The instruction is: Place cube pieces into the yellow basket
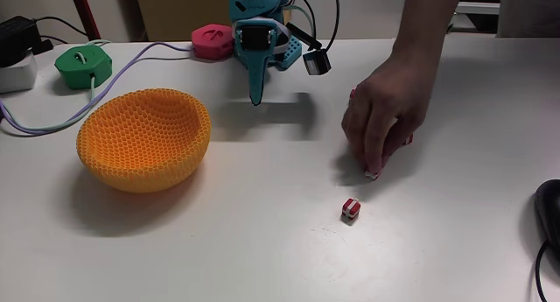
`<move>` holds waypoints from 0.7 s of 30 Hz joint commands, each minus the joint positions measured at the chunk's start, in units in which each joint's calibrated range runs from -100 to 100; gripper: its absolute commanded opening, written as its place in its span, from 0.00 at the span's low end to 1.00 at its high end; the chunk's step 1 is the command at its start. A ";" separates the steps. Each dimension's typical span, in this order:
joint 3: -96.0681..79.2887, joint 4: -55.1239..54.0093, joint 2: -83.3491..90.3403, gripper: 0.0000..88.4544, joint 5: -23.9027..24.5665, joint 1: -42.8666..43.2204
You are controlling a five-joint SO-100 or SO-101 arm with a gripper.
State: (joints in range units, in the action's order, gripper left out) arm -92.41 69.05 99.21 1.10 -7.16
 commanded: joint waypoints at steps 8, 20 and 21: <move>0.60 0.11 0.79 0.00 -0.20 0.63; 0.60 0.11 0.79 0.00 0.49 -0.30; 0.60 0.11 0.79 0.00 0.78 -0.77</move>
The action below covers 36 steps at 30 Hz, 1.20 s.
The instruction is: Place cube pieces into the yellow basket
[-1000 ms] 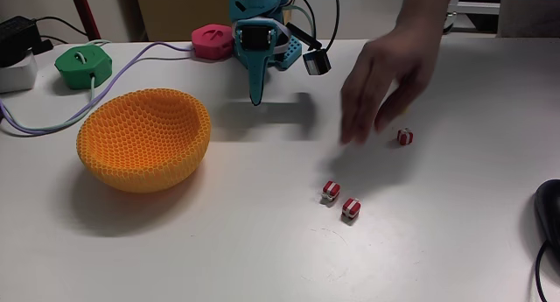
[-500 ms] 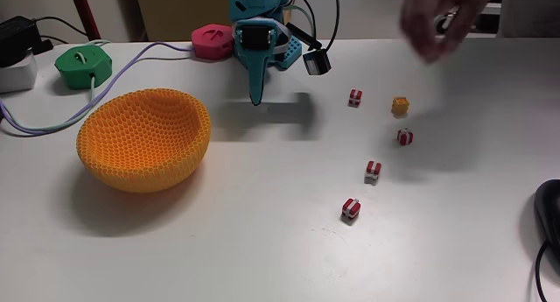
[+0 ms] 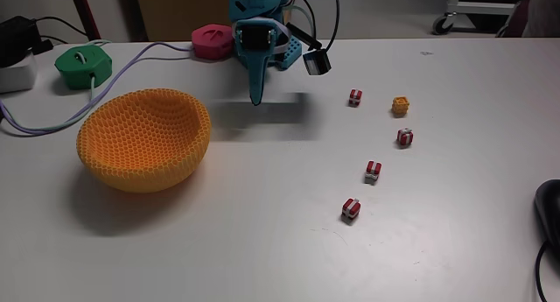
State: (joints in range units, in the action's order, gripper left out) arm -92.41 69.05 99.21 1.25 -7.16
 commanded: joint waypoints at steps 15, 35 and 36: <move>0.50 0.19 0.79 0.00 2.88 -7.57; 44.32 12.79 -63.04 0.27 63.98 50.40; 43.64 12.10 -64.27 0.27 68.13 54.97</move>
State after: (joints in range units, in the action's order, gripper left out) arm -51.63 81.36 39.01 53.46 33.85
